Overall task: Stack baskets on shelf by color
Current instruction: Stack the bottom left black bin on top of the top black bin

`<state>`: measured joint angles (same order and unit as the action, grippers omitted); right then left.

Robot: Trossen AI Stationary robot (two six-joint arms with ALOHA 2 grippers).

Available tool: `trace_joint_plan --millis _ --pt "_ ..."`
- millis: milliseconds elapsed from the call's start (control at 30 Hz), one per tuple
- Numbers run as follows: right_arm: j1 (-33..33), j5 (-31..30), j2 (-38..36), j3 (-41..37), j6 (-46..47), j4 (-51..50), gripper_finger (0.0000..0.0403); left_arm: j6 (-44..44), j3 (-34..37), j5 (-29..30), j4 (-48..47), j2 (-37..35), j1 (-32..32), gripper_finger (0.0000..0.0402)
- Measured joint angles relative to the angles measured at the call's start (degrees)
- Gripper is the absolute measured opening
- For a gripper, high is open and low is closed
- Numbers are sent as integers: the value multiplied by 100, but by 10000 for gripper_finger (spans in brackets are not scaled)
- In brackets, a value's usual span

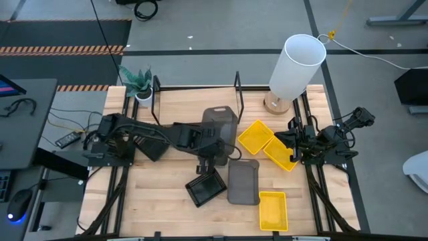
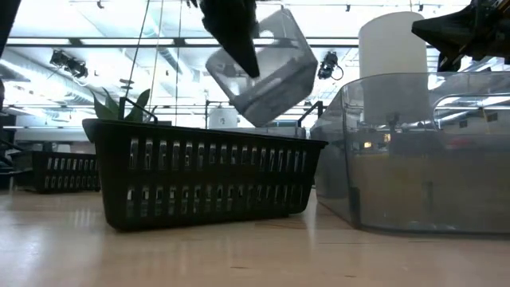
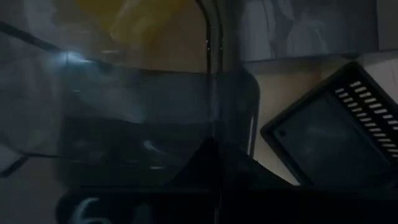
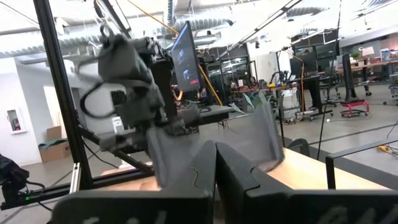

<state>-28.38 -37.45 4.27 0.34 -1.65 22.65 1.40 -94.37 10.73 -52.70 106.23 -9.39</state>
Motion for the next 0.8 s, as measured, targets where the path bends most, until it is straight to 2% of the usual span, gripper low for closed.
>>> trace_joint_plan --millis 133,533,667,800 --pt "0 1 11 0 -1 25 16 -34 0 -114 -173 346 -8 6" --pt "2 0 27 -1 -2 108 16 -222 -17 -380 -750 714 20 7" --pt "2 0 31 0 0 153 16 -253 -15 -392 -830 713 22 23" --pt "2 -1 33 -2 0 183 16 -399 -15 -334 -832 711 17 59"
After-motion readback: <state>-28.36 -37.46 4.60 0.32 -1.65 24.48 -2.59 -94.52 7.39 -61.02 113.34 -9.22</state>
